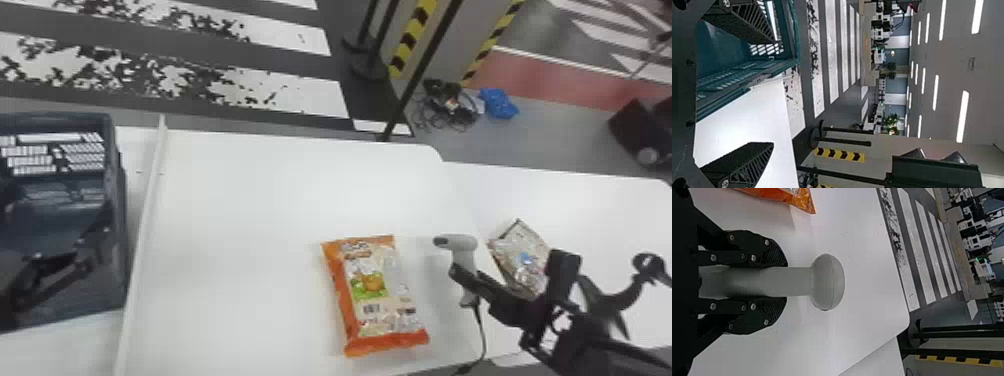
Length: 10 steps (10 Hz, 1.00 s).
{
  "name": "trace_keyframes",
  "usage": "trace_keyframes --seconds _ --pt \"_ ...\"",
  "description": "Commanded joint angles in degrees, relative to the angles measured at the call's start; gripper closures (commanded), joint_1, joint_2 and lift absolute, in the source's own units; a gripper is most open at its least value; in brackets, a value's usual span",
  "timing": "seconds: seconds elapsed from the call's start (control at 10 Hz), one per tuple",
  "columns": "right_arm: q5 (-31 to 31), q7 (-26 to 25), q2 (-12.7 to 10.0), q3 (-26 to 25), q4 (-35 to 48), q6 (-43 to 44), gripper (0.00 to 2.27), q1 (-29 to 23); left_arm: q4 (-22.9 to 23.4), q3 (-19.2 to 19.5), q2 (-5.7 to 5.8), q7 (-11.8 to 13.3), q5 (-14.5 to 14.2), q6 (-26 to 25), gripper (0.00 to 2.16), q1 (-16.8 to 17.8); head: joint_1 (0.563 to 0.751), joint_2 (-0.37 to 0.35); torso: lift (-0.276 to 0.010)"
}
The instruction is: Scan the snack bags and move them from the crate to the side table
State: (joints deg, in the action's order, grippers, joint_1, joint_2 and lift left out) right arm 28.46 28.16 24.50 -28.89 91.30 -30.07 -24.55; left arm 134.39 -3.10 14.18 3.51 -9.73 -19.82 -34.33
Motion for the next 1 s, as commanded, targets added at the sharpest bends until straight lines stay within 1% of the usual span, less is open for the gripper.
trace_keyframes --seconds 0.0,0.1,0.2,0.3,0.4,0.5,0.6,0.7,0.8,0.9 --pt "-1.3 0.2 1.0 1.8 -3.4 1.8 2.24 1.3 1.0 -0.1 -0.21 0.0 0.3 0.0 0.07 -0.6 0.695 -0.35 -0.087" --pt "-1.8 0.8 1.1 2.4 -4.6 3.9 2.24 1.4 1.2 -0.2 -0.21 0.0 0.6 0.0 0.07 -0.8 0.695 -0.35 -0.087" --pt "-2.4 1.9 1.2 2.6 -5.5 4.3 2.09 1.6 1.3 -0.4 -0.21 0.0 0.7 0.0 0.07 -1.2 0.695 -0.35 -0.087" --pt "-2.3 1.9 1.2 2.6 -5.9 6.0 1.34 1.4 1.5 -0.7 -0.21 -0.1 0.8 0.0 0.07 -1.4 0.695 -0.35 -0.087" --pt "-2.2 1.9 1.3 2.6 -5.9 7.3 0.15 1.0 1.7 -1.1 -0.21 -0.2 1.6 0.0 0.07 -1.5 0.695 -0.35 -0.087" --pt "-2.2 1.9 1.4 2.4 -5.5 7.3 0.01 0.9 1.9 -1.4 -0.21 -0.4 1.6 0.0 0.07 -1.6 0.695 -0.35 -0.087" --pt "-2.1 1.8 1.4 1.8 -4.8 7.4 0.02 0.7 2.0 -1.6 -0.21 -0.4 1.7 0.0 0.07 -1.6 0.695 -0.35 -0.087" --pt "-1.1 1.8 1.3 0.2 -2.1 7.4 0.03 -0.5 2.2 -1.6 -0.21 -0.4 1.7 0.0 0.07 -1.8 0.695 -0.35 -0.087" --pt "1.5 2.3 1.3 -2.1 4.2 4.4 0.04 -3.3 2.5 -1.5 -0.21 -0.4 1.8 0.0 0.07 -2.1 0.695 -0.35 -0.087" --pt "3.0 6.7 1.3 -4.7 10.0 -7.7 0.04 -3.7 2.5 -1.4 -0.12 -0.4 1.8 0.0 0.07 -2.1 0.695 -0.35 -0.087"
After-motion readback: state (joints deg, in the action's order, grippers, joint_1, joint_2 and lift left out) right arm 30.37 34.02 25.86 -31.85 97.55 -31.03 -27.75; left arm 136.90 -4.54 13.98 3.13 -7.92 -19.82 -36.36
